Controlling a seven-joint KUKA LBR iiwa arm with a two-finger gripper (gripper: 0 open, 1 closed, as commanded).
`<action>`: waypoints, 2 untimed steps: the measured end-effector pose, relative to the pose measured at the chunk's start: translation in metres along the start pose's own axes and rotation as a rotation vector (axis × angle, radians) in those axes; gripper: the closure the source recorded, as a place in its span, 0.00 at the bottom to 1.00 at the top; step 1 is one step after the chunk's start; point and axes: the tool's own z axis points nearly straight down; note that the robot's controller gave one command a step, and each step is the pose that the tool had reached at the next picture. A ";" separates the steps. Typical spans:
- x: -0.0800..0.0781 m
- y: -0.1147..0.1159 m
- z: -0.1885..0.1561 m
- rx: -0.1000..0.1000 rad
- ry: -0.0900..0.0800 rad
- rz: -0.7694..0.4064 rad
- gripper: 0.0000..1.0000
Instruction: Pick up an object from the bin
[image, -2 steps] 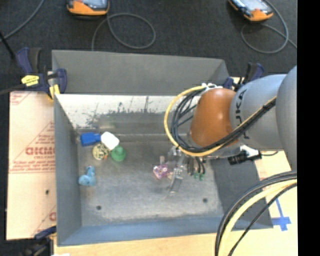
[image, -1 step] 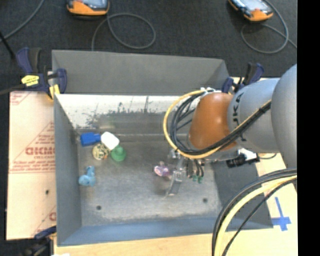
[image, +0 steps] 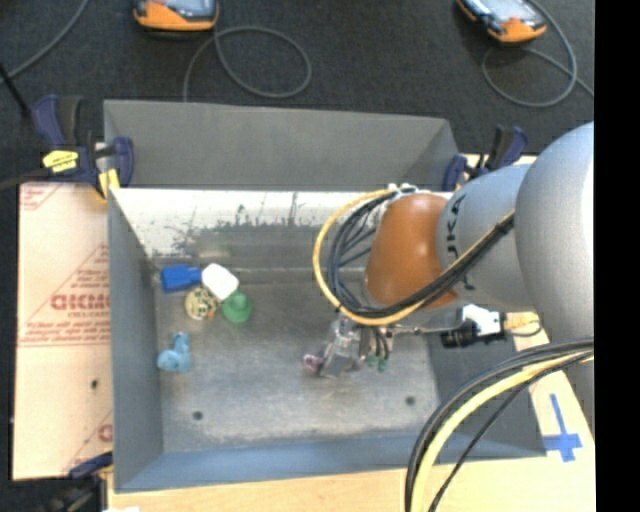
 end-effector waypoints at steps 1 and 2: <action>0.000 0.000 0.000 0.000 0.000 0.000 1.00; 0.009 0.000 -0.037 0.003 0.006 -0.026 1.00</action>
Offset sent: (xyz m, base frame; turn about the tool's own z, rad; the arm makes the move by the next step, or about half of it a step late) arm -0.0130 0.0072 0.0830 -0.0554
